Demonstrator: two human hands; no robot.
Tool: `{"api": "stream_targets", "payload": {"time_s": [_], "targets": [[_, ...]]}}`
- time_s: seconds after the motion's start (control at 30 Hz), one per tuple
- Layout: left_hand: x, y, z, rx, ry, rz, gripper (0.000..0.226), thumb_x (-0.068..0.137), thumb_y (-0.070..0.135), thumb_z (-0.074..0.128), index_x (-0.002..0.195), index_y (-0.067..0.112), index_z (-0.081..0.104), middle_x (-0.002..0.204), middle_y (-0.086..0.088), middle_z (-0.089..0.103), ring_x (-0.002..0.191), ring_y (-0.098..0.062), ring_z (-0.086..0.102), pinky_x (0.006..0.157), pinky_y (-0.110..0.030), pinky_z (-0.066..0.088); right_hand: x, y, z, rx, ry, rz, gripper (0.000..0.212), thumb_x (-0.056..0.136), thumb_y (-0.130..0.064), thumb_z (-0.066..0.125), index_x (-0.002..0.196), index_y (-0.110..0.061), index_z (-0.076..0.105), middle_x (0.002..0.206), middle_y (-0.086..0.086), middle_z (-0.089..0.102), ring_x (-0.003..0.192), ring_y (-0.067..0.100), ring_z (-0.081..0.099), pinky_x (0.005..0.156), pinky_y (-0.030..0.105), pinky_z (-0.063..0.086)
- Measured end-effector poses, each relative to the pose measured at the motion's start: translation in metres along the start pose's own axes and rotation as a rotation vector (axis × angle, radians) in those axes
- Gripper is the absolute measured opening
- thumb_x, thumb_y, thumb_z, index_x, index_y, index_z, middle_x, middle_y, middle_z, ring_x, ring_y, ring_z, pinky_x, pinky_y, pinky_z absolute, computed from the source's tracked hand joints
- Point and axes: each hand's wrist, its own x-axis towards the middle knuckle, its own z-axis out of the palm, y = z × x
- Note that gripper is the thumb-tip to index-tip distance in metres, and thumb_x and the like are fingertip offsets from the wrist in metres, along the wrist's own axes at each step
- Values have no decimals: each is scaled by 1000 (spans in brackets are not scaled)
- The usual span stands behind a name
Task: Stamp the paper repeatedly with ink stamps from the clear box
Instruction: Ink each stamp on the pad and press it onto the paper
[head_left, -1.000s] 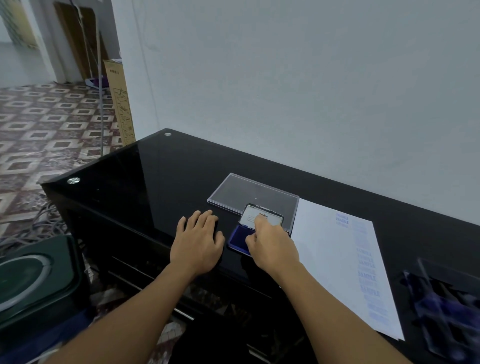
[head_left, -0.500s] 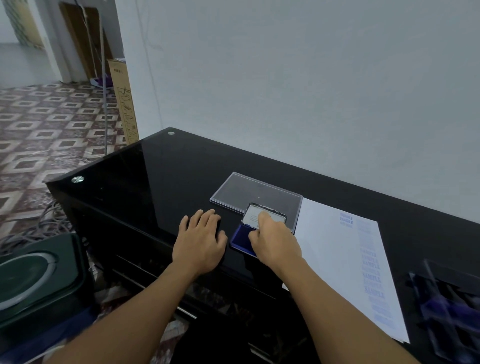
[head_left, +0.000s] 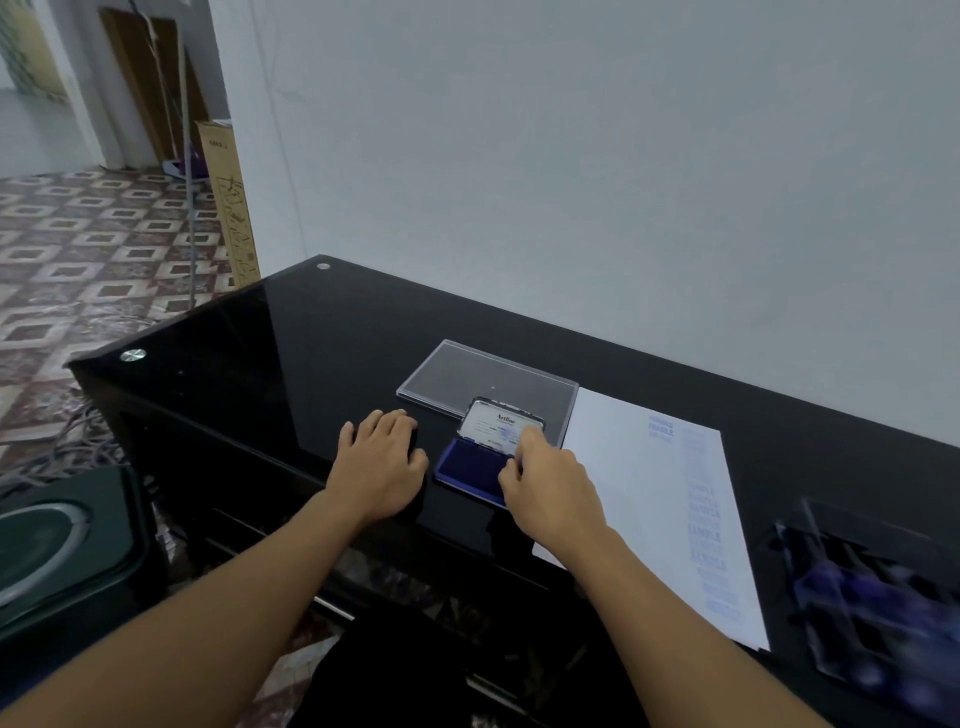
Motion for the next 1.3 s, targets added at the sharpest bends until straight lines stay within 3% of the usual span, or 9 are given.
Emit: {"api": "stream_targets", "payload": {"time_s": [0.1,0.17,0.27,0.4,0.63,0.83,1.07,1.3], "targets": [[3,21,-6,-22,-6,13,41,100,38,36,134,18,47,145,2,42,140,-22,28,116,-50,18,-12,23,-16,23,16,41,12,102,-26,45,94,-18,40,87,4,60,72,22,53,51,29,39],[4,41,-7,-12,4,71,38,99,37,37,130,18,48,139,1,46,133,-21,34,112,-47,25,-20,39,-28,1,20,79,14,102,-27,46,94,-16,44,79,2,58,71,23,56,60,38,47],[6,78,-4,-25,4,158,37,97,35,36,125,16,50,131,0,50,126,-22,40,108,-43,31,-32,64,-44,-21,16,131,15,101,-28,48,93,-15,48,79,4,60,73,23,60,67,41,53],[13,125,6,-46,-1,269,44,90,39,31,119,13,53,125,-1,55,115,-24,47,102,-44,37,-46,99,-65,-7,16,203,17,99,-26,47,88,-14,46,78,4,59,67,22,55,59,37,46],[25,174,28,-55,-46,378,39,98,33,39,129,11,49,135,-5,51,120,-24,42,106,-44,35,-42,144,-87,14,25,277,15,95,-24,49,83,-15,46,84,6,67,74,30,65,63,45,56],[49,187,45,-8,-90,401,45,99,33,37,137,11,45,146,-4,44,131,-24,37,109,-45,28,-12,160,-92,21,29,268,16,96,-24,51,85,-14,48,83,9,65,63,21,55,55,37,46],[88,202,63,-1,-84,439,41,98,29,38,132,9,48,140,-6,48,129,-25,38,108,-45,28,37,170,-98,37,13,216,18,100,-25,52,84,-16,47,81,0,62,59,14,49,53,28,40],[115,212,81,7,-99,442,43,95,30,33,129,8,49,142,-8,45,130,-25,35,107,-46,28,77,181,-92,20,-21,223,16,96,-26,54,92,-11,53,90,9,65,64,18,51,57,33,42]]}}
